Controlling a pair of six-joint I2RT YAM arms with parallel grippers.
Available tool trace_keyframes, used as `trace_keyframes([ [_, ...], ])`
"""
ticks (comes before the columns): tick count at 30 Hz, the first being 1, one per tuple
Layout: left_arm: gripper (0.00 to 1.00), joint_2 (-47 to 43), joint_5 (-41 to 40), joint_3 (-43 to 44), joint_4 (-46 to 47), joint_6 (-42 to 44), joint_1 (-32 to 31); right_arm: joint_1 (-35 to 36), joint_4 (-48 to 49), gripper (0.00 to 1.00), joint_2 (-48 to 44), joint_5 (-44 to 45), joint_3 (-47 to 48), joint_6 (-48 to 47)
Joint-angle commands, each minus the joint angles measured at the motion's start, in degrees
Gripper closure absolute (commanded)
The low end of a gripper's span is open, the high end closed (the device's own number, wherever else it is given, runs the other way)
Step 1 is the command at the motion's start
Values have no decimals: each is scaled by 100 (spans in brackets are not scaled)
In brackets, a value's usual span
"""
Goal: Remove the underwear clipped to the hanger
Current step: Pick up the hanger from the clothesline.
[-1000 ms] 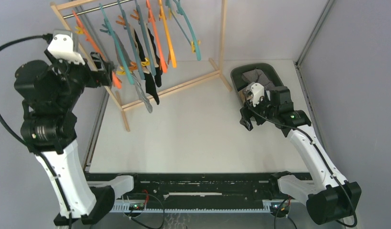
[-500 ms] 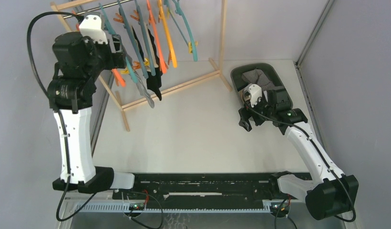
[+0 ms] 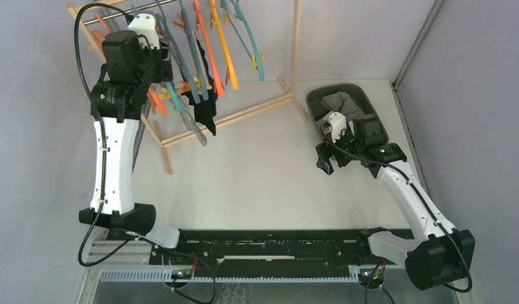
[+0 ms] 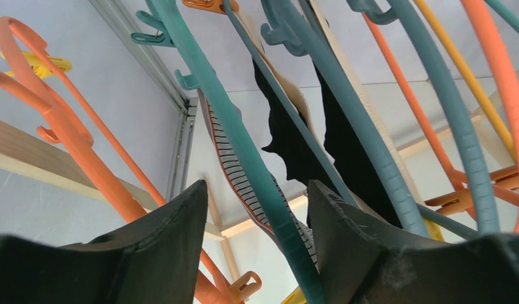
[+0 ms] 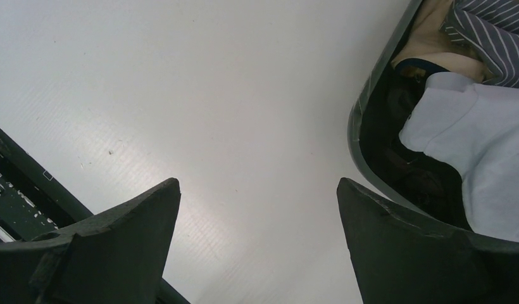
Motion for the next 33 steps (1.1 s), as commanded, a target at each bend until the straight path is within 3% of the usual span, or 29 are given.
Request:
trace_keyframes([
  [1,39,-123,-221,59,325,101,-33,101,171,8,16,0,40,-55],
  [23,73,-564,-361,-845,729,157,-31,592,216,9,180,514,-10,-199],
  [33,94,-805,-389,-983,978,53,-34,607,207,9,176,523,-2,-213],
])
